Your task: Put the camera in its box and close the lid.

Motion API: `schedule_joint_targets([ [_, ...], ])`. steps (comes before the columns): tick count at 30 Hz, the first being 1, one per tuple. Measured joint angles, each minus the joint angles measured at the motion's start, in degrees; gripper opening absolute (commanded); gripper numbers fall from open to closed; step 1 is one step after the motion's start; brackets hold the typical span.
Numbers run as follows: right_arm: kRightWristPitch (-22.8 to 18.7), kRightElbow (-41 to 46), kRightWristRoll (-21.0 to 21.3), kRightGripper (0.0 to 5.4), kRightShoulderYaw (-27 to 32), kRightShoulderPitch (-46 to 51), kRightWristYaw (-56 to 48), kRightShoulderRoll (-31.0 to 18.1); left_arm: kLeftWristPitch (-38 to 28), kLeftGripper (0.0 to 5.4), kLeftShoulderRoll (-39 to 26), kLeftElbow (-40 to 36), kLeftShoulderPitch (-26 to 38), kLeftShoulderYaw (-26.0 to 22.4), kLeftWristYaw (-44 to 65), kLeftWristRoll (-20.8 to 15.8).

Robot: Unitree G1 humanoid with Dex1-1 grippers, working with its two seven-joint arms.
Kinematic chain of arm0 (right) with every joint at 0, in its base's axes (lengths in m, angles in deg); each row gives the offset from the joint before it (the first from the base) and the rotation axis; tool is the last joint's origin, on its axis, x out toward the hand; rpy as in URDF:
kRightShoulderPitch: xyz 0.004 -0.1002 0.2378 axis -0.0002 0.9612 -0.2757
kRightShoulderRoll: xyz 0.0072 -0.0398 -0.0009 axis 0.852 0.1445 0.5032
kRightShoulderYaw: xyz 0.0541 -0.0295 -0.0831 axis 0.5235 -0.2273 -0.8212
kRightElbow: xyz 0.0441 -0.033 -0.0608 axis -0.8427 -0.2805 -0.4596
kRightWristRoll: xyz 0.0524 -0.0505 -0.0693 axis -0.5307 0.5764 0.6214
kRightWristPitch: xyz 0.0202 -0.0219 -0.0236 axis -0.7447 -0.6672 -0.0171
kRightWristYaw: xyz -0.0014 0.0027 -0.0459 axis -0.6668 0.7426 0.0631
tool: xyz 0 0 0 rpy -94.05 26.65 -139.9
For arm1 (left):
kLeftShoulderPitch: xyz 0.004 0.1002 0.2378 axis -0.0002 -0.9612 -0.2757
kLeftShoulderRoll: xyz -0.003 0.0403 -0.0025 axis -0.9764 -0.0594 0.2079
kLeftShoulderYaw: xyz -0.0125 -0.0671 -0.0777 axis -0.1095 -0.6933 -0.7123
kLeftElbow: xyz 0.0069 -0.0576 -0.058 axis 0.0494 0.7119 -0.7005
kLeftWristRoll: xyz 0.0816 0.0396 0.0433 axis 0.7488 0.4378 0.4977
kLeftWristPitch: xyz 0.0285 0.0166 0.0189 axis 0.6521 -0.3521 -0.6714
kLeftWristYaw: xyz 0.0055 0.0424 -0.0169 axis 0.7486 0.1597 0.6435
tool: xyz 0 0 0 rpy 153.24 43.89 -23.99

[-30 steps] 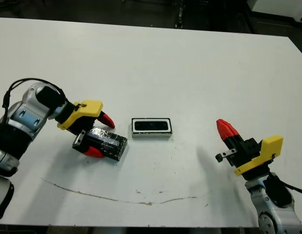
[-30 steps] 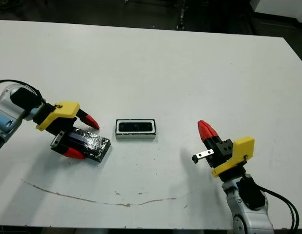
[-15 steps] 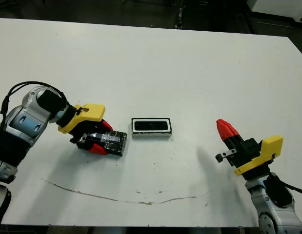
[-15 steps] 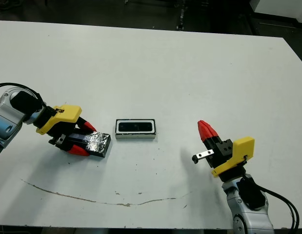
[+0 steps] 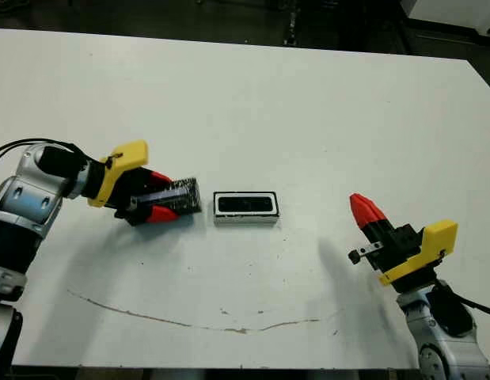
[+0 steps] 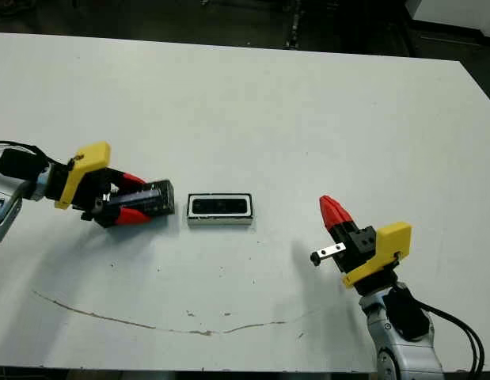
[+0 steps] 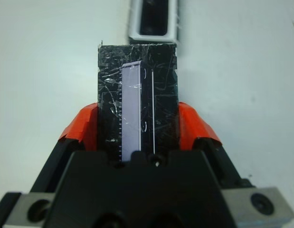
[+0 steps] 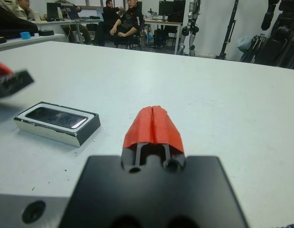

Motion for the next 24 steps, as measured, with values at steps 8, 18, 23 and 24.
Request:
schedule_joint_targets([
  [8, 0.0, 0.16, 0.39, 0.0, -0.06, -0.09, 0.01, -0.11, 4.91, 3.16, 2.07, -1.14, 0.17, -5.16, -2.21, -5.74],
  [18, -0.01, 0.2, 0.47, 0.0, -0.14, -0.2, 0.01, -0.15, 6.41, 3.16, 4.86, -1.13, 1.63, -3.51, -2.34, -5.66],
  [23, -0.01, 0.23, 0.41, 0.0, -0.14, -0.24, -0.03, -0.17, 5.33, 3.16, 6.71, -0.83, 1.77, -1.31, -3.76, -3.9],
  [24, -0.01, 0.23, 0.42, 0.0, -0.14, -0.24, -0.02, -0.17, 5.12, 3.16, 6.97, -0.53, 1.8, -0.72, -3.93, -3.2],
])
